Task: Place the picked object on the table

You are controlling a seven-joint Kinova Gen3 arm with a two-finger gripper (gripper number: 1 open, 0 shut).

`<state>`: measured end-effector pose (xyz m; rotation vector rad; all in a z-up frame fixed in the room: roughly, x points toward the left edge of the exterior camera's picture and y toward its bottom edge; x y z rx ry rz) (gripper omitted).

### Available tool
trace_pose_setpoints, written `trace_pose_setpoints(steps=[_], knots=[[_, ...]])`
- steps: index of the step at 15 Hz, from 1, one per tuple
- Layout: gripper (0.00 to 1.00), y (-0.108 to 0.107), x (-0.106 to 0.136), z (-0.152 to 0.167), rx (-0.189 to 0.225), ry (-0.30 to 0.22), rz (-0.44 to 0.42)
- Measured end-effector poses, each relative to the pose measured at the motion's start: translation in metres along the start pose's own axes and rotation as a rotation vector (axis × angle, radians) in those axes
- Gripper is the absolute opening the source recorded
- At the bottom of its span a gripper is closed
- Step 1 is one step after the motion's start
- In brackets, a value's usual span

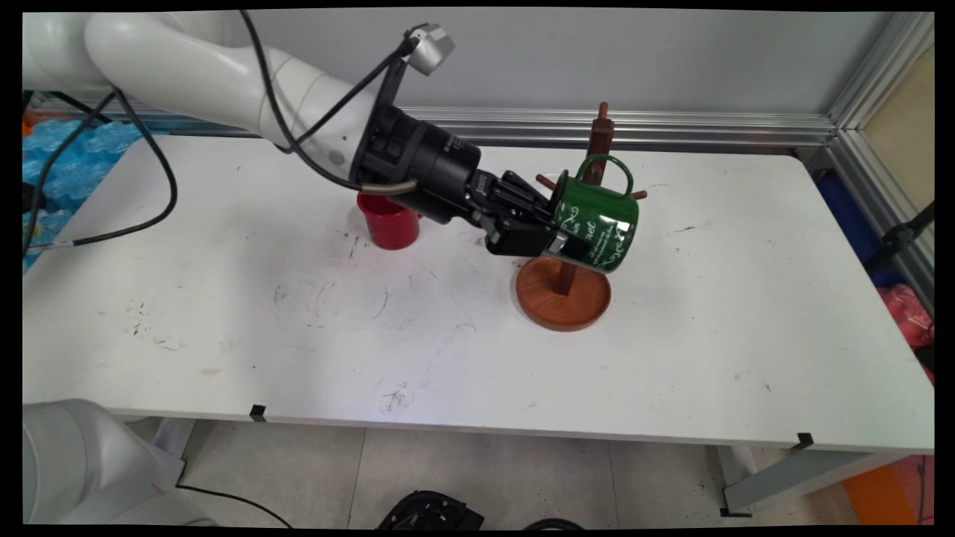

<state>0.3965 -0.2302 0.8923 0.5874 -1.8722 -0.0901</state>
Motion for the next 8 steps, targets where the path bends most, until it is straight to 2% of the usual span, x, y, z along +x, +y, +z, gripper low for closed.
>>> trace_pose_setpoints(steps=[8], knots=[[0.0, 0.025, 0.005, -0.029, 0.028, -0.036, -0.005]])
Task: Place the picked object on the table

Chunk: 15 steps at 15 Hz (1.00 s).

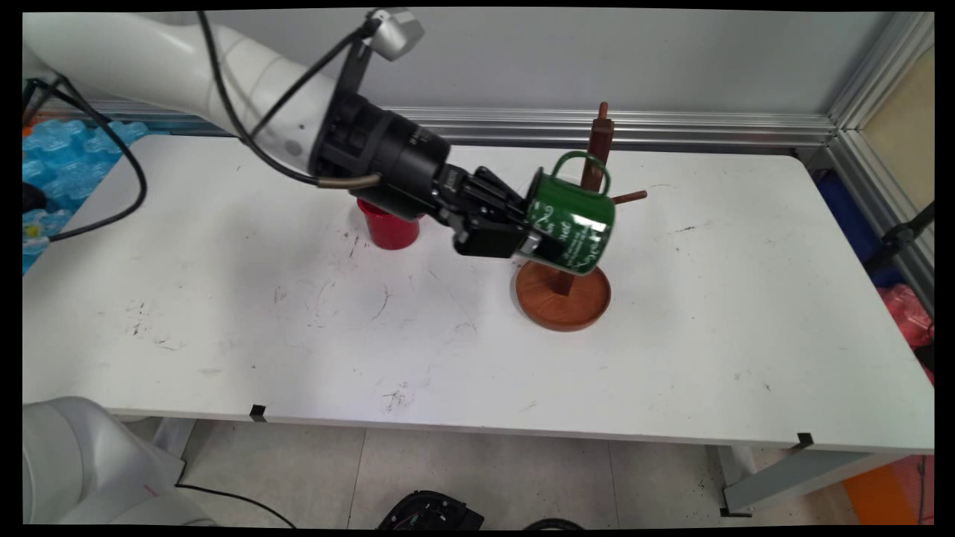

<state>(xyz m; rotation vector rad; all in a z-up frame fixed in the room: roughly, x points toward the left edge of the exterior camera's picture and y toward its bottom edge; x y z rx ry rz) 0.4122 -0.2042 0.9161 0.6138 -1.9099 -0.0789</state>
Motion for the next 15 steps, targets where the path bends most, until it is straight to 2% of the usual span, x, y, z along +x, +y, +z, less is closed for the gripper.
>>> trace_pose_setpoints(steps=[7, 12, 15], knots=[[0.0, 0.013, -0.004, -0.04, 0.085, -0.097, 0.003], [0.0, 0.016, -0.007, -0.06, 0.16, -0.2, 0.014], [0.0, 0.017, -0.011, -0.067, 0.203, -0.278, 0.019]])
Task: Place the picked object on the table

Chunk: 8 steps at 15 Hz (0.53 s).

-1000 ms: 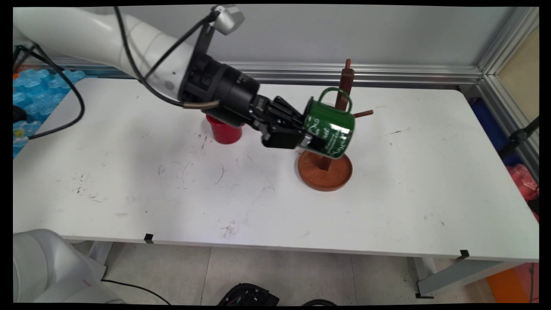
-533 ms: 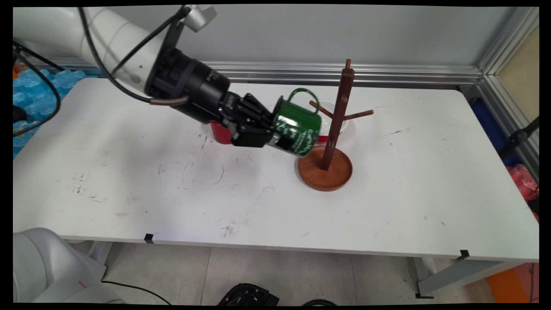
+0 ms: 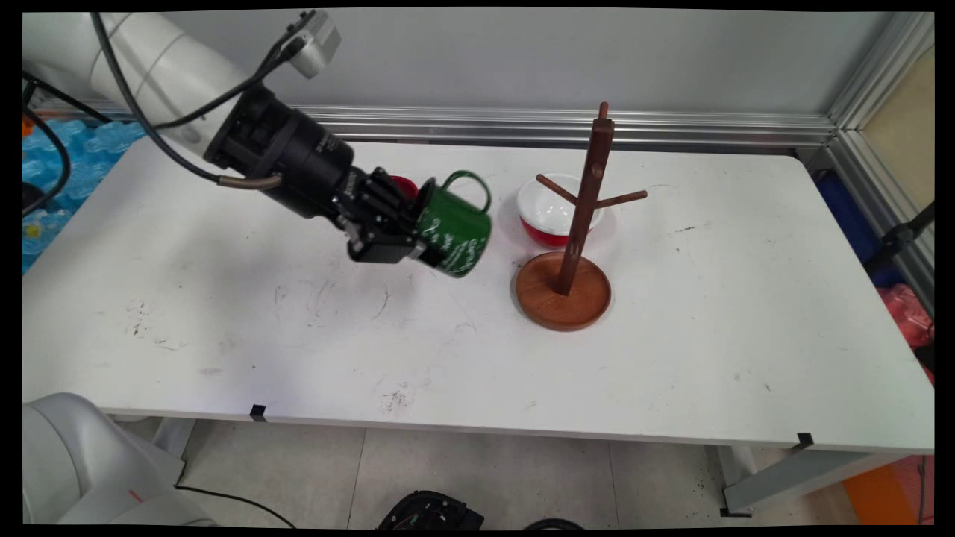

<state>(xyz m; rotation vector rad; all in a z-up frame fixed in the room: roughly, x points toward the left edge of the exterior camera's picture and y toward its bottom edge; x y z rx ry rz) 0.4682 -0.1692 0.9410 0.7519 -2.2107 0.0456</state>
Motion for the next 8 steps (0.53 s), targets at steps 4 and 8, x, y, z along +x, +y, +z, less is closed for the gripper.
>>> trace_pose_setpoints(steps=[4, 8], knots=[[0.0, -0.001, -0.008, -0.003, 0.063, -0.128, 0.02], [0.0, -0.003, -0.013, 0.0, 0.114, -0.237, 0.035]])
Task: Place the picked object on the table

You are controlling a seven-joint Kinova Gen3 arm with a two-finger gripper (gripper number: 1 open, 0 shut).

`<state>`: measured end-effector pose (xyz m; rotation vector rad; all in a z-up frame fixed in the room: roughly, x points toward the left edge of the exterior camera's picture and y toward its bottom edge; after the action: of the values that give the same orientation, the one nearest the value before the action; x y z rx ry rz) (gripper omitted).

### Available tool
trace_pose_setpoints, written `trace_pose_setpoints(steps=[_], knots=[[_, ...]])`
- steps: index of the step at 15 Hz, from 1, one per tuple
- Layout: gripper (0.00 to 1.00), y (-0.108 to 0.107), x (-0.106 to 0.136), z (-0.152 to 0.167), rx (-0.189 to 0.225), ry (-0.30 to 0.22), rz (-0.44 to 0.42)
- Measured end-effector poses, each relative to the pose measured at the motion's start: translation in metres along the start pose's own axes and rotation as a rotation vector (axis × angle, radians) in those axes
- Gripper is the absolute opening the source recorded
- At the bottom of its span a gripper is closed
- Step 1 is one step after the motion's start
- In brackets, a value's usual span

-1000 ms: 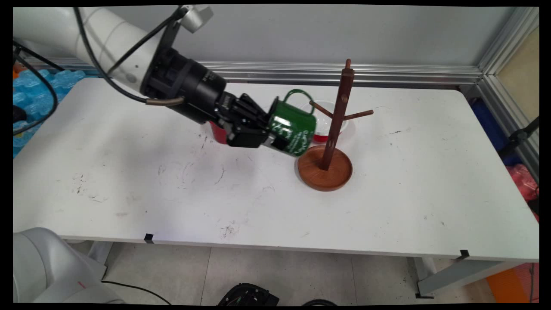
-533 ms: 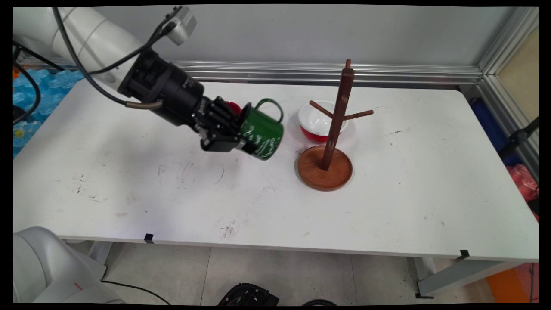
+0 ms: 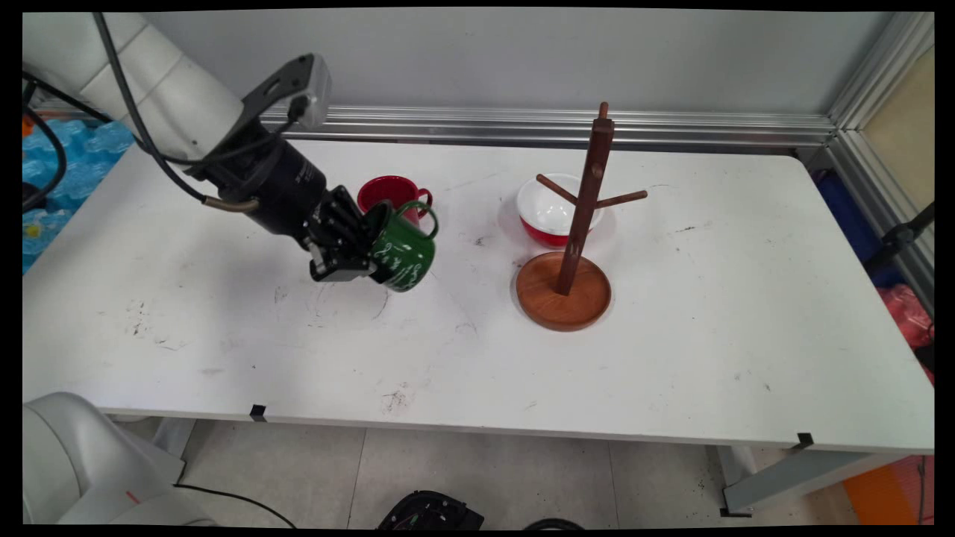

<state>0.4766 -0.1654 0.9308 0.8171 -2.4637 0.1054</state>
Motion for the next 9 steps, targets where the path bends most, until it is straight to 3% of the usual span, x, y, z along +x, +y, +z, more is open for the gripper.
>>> trace_pose_setpoints(steps=[9], knots=[[0.0, -0.009, -0.006, 0.037, 0.112, -0.234, 0.042]])
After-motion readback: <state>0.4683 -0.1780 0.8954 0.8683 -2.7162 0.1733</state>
